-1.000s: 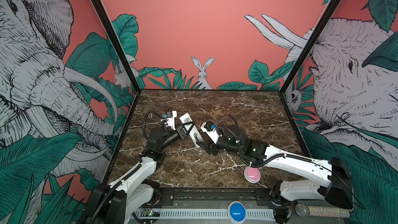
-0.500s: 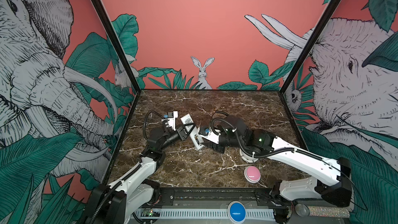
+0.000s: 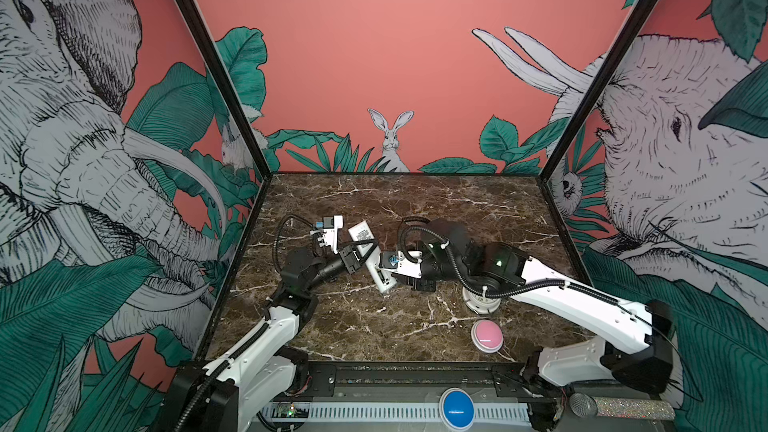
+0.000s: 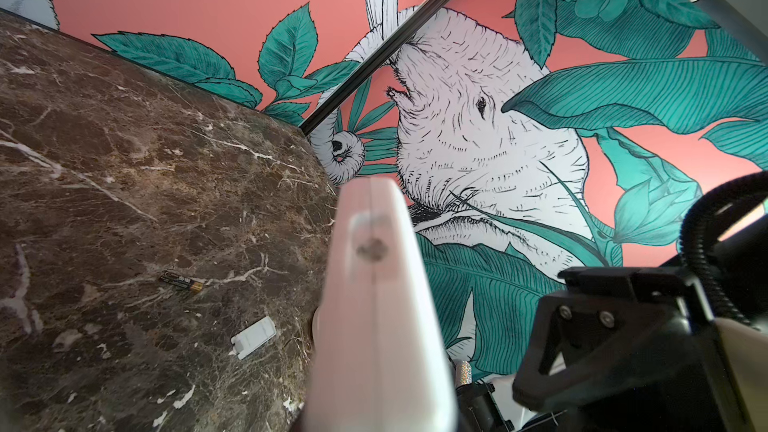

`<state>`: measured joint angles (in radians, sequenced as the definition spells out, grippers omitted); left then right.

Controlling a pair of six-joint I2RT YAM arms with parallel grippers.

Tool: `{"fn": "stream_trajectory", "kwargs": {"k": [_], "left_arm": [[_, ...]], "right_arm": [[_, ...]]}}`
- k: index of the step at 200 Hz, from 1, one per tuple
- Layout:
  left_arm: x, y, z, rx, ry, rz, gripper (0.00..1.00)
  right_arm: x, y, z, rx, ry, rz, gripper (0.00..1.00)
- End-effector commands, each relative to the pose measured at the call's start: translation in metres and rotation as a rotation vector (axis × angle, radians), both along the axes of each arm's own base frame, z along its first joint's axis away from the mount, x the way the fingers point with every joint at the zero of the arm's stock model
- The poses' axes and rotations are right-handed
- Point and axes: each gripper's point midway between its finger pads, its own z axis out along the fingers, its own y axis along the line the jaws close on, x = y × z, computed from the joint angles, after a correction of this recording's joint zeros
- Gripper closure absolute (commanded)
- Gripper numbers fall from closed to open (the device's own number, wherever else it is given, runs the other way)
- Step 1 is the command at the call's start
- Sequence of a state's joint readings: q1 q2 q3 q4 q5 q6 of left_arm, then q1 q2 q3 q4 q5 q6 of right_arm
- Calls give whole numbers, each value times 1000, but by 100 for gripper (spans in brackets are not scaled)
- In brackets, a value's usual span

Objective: Load the batteries into the remote control
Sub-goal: 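Press the battery down into the compartment with the right gripper fingertips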

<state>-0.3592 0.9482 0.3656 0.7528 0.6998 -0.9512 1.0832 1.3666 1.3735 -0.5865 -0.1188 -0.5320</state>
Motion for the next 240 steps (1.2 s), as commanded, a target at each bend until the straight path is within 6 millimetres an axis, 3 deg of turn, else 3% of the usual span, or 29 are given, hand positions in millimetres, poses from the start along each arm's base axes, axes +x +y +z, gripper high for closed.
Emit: {"fn": "stream_trajectory", "kwargs": {"k": [1, 91, 240], "left_arm": [[-9, -1, 19, -32, -49, -33, 100], [-12, -3, 20, -37, -44, -54, 100], [-13, -5, 21, -36, -48, -68, 100]], "right_arm": [[-7, 8, 10, 11, -45, 78, 61], [-4, 20, 6, -29, -115, 127, 69], [1, 36, -10, -73, -122, 161, 75]]}}
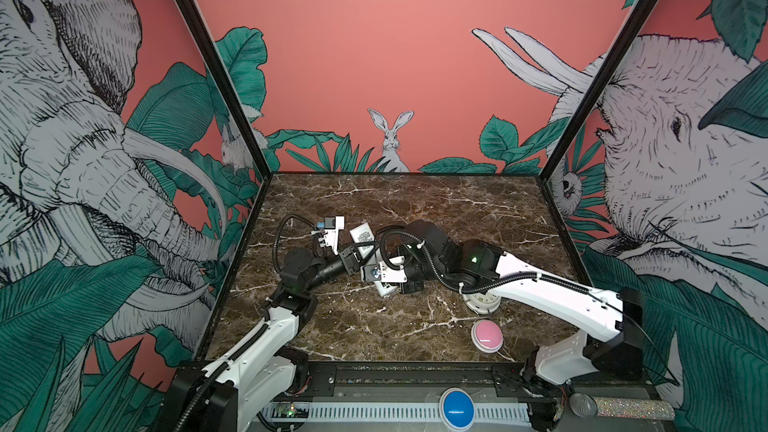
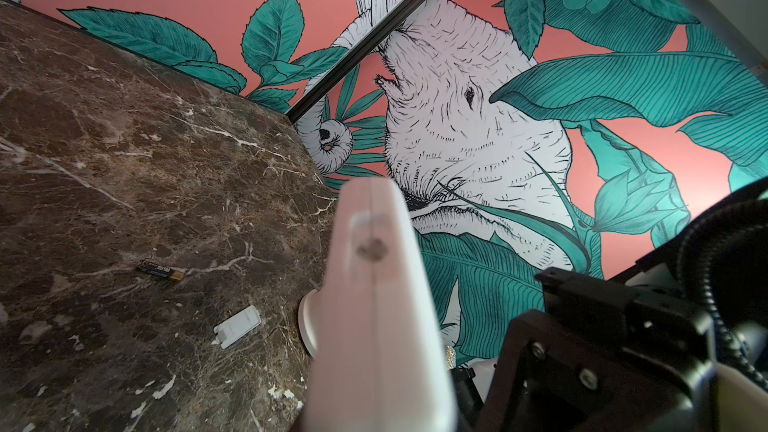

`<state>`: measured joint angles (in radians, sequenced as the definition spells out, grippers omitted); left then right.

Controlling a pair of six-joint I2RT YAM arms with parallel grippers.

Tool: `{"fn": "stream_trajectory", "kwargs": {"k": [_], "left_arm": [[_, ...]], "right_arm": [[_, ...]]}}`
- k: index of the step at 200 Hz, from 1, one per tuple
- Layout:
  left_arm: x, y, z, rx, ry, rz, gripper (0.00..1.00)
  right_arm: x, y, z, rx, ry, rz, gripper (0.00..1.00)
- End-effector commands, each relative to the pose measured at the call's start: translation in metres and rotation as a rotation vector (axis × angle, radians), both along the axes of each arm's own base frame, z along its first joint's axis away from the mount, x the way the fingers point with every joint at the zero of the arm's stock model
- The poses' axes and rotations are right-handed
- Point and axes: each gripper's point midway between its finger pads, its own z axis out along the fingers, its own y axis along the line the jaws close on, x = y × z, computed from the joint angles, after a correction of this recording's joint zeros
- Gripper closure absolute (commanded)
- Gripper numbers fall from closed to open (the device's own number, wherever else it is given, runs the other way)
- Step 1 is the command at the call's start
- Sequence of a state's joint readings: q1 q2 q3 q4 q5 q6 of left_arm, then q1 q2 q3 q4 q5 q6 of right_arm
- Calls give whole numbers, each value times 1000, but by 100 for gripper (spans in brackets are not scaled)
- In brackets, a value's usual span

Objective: Load the batteries into the remote control
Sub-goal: 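Press the battery down into the compartment with the right gripper fingertips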

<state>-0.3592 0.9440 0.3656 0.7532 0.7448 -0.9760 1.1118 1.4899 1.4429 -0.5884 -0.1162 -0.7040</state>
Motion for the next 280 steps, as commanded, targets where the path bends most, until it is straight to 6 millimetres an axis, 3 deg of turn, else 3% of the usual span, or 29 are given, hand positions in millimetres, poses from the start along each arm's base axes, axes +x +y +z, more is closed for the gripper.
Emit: {"fn": "stream_trajectory", "kwargs": {"k": [1, 280], "left_arm": [[-5, -1, 20, -28, -65, -21, 100], [-3, -2, 19, -29, -56, -21, 100]], "right_arm": [[-1, 8, 9, 25, -20, 26, 75], [6, 9, -24, -56, -21, 10, 82]]}}
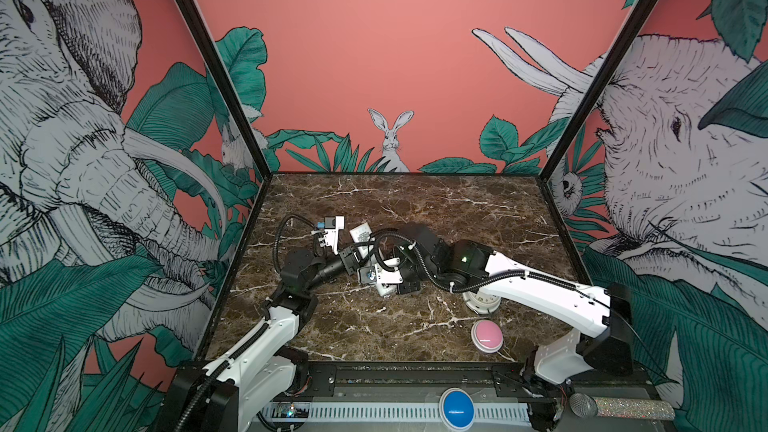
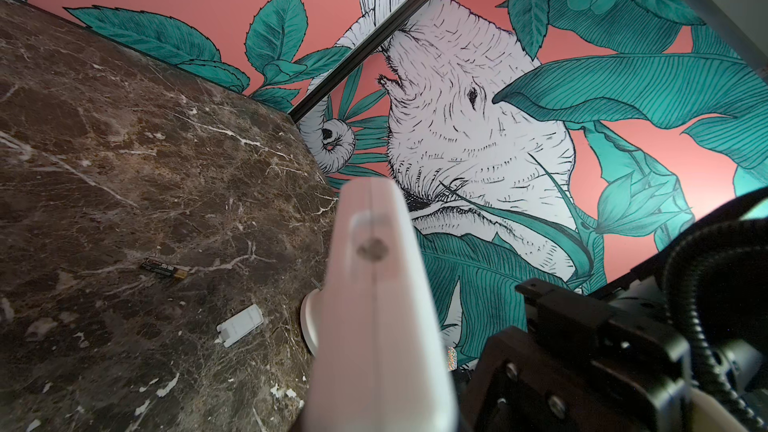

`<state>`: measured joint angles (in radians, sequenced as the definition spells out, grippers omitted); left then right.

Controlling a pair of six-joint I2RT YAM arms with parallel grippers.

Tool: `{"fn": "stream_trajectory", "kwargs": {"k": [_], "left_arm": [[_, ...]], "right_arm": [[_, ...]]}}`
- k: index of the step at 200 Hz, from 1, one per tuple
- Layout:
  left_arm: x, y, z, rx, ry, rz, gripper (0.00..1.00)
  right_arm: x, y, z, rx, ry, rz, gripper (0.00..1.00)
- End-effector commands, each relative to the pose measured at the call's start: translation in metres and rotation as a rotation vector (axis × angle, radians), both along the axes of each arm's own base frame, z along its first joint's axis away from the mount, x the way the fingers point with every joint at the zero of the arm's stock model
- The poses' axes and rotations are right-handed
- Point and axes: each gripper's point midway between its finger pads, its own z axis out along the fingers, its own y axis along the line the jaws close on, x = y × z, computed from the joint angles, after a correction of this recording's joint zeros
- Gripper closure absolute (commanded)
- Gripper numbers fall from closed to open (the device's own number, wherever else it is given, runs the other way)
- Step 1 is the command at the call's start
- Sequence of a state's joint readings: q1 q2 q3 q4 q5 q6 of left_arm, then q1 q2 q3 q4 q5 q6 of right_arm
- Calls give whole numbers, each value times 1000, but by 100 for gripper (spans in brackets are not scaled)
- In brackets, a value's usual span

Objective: Load the batteries into the remote control
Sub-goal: 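Press the battery down into the compartment with the right gripper fingertips, then lift the right gripper and move it over the second AA battery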

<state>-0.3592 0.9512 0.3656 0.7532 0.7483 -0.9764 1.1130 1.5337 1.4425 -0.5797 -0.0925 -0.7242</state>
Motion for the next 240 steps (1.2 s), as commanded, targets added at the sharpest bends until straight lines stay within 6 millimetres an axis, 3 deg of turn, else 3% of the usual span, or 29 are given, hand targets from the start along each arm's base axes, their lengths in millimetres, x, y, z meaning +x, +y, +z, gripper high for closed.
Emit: {"fn": "stream_trajectory", "kwargs": {"k": [1, 240], "left_arm": [[-4, -1, 21, -32, -64, -19, 100], [-3, 0, 18, -30, -56, -6, 100]], "right_arm": [[0, 4, -7, -11, -8, 12, 82], [2, 1, -36, -84, 10, 3, 84]]}}
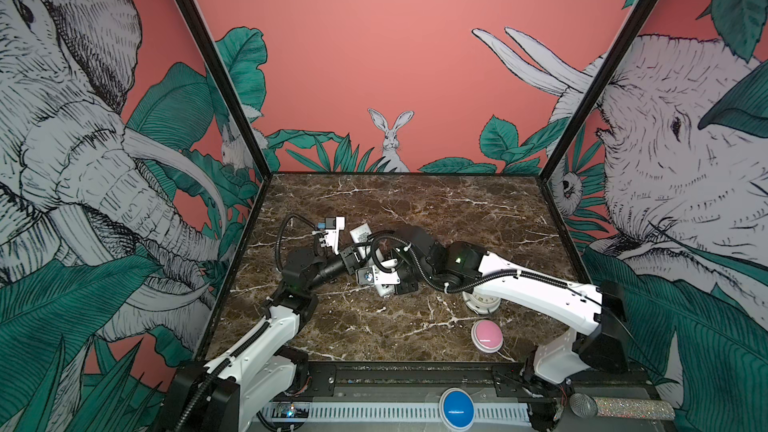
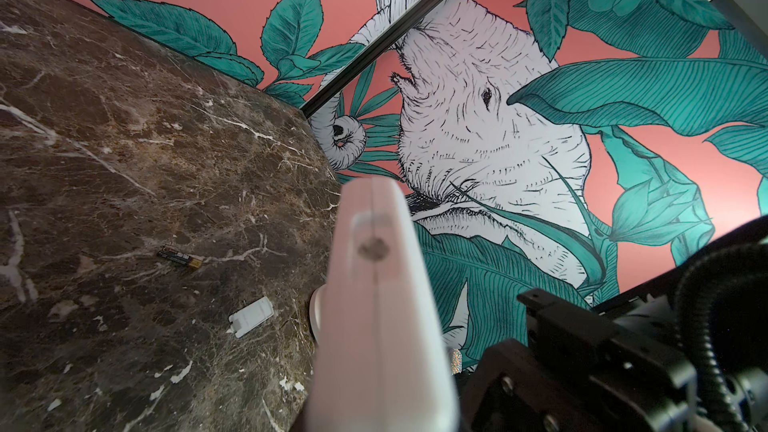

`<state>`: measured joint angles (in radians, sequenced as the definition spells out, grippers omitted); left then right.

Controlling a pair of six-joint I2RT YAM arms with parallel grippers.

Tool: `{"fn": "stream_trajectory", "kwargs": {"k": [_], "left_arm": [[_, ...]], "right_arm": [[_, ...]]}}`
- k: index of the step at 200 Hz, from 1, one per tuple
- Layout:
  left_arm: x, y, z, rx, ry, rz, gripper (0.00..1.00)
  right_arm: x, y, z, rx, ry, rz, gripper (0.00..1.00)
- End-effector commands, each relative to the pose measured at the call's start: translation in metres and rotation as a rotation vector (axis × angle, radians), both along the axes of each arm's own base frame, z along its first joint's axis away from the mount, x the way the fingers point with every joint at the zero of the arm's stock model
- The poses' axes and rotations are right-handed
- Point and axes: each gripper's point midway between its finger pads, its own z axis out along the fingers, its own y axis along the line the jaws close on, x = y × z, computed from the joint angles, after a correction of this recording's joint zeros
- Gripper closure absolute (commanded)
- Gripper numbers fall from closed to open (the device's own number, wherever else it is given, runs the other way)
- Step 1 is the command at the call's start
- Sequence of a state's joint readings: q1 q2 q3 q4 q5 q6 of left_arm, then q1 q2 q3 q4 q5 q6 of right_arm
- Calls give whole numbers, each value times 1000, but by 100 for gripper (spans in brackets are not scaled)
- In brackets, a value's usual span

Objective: Load the batteries into the remote control
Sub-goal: 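Lift the right gripper and move it over the second AA battery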

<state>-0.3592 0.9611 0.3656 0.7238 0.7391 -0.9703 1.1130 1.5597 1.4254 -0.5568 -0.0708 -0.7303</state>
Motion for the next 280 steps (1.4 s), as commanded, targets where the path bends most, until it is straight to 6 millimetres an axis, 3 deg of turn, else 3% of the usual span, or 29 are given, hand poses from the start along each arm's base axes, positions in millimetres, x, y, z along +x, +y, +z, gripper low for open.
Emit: {"fn": "stream_trajectory", "kwargs": {"k": [1, 61, 104, 187, 243, 280], "left_arm": [[-6, 0, 27, -45, -88, -15, 100], [-6, 0, 26, -45, -86, -12, 100], [-2, 1, 20, -24, -68, 6, 100], [10, 7, -15, 84, 5, 83, 100], [15, 11, -34, 121, 45, 109, 100], [15, 14, -43, 136, 60, 122, 100]], "right_arm": [[-3, -1, -22, -58, 18, 13, 84], [0, 0, -19, -50, 10, -1, 84], [1, 1, -16, -34, 11, -11, 77], [-4, 3, 32, 141, 49, -68, 66], [5, -13, 51, 232, 115, -196, 51], [28, -37, 59, 286, 204, -322, 46]]}}
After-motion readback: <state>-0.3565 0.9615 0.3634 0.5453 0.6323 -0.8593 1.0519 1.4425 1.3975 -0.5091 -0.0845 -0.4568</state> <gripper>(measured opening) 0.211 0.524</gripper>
